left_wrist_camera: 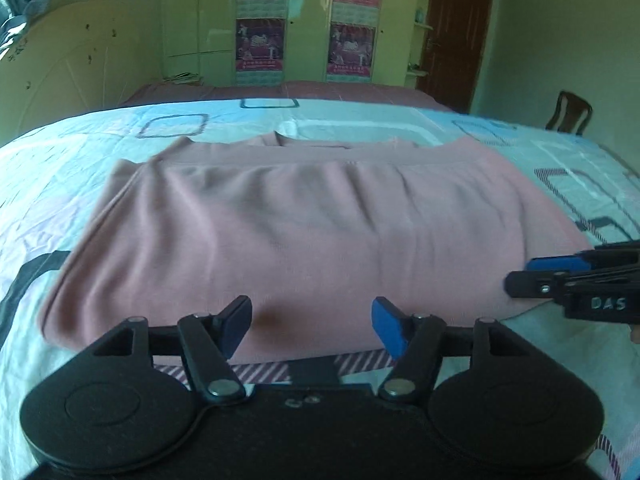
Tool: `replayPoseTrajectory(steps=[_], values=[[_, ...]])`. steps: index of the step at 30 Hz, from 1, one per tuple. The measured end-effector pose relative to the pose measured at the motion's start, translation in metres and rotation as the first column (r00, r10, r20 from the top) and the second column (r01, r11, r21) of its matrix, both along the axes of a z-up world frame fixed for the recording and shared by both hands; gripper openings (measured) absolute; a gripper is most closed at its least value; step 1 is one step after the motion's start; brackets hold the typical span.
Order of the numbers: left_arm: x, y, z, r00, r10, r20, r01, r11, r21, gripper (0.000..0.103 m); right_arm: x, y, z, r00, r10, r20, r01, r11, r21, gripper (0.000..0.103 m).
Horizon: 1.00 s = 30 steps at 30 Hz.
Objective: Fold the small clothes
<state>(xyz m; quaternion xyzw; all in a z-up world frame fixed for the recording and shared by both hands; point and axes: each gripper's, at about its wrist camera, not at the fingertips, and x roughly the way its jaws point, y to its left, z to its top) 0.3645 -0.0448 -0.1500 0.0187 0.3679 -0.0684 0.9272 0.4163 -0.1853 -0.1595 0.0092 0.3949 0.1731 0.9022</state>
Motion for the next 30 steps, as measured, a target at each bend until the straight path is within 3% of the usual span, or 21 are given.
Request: replayPoseTrajectory(steps=[1,3,6,9,10,11,15,18,21,26,30], values=[[0.005,-0.008,-0.007,0.999,-0.014,-0.037,0.015,1.000,0.022,0.067,0.005,0.009,-0.011,0.999,-0.006,-0.036,0.005,0.999,-0.036,0.035],[0.005,-0.014,-0.009,0.999,-0.024,-0.025,0.025,0.998,0.052,0.067,0.006,0.014,-0.011,1.000,-0.011,-0.022,0.009,0.999,-0.052,0.035],[0.002,-0.007,-0.006,1.000,-0.010,-0.009,0.011,0.999,0.046,0.066,0.000,0.001,-0.002,1.000,-0.016,0.008,0.016,1.000,-0.022,0.035],[0.002,0.003,-0.012,1.000,-0.010,-0.019,0.011,0.999,0.036,0.069,-0.001,-0.022,-0.005,0.996,-0.083,0.023,0.084,0.995,-0.050,0.033],[0.001,0.003,-0.012,1.000,-0.017,-0.017,0.017,0.999,0.043,0.069,0.001,-0.029,-0.011,0.995,-0.105,-0.001,0.104,0.992,-0.075,0.015],[0.001,0.002,-0.012,1.000,-0.023,-0.016,0.023,0.998,0.050,0.069,0.002,-0.039,-0.017,0.993,-0.118,-0.017,0.117,0.991,-0.061,0.011],[0.001,0.002,-0.010,1.000,-0.025,-0.017,0.025,0.998,0.052,0.068,-0.003,-0.052,-0.008,0.992,-0.126,0.008,0.126,0.991,-0.049,0.011],[0.001,0.002,-0.010,0.999,-0.031,-0.019,0.032,0.998,0.052,0.068,-0.005,-0.070,-0.003,0.979,-0.197,0.048,0.200,0.978,-0.057,0.011],[0.001,0.003,-0.010,0.999,-0.039,-0.020,0.040,0.998,0.051,0.069,0.002,-0.095,-0.015,0.963,-0.271,-0.014,0.268,0.958,-0.103,0.011],[0.001,0.004,-0.010,0.999,-0.041,-0.019,0.042,0.998,0.054,0.069,-0.002,-0.102,-0.017,0.966,-0.257,-0.005,0.255,0.961,-0.110,0.011],[-0.003,0.027,0.001,0.999,0.036,0.039,-0.039,0.997,0.073,0.070,-0.002,-0.102,-0.017,0.963,-0.270,-0.004,0.268,0.958,-0.104,0.011]])
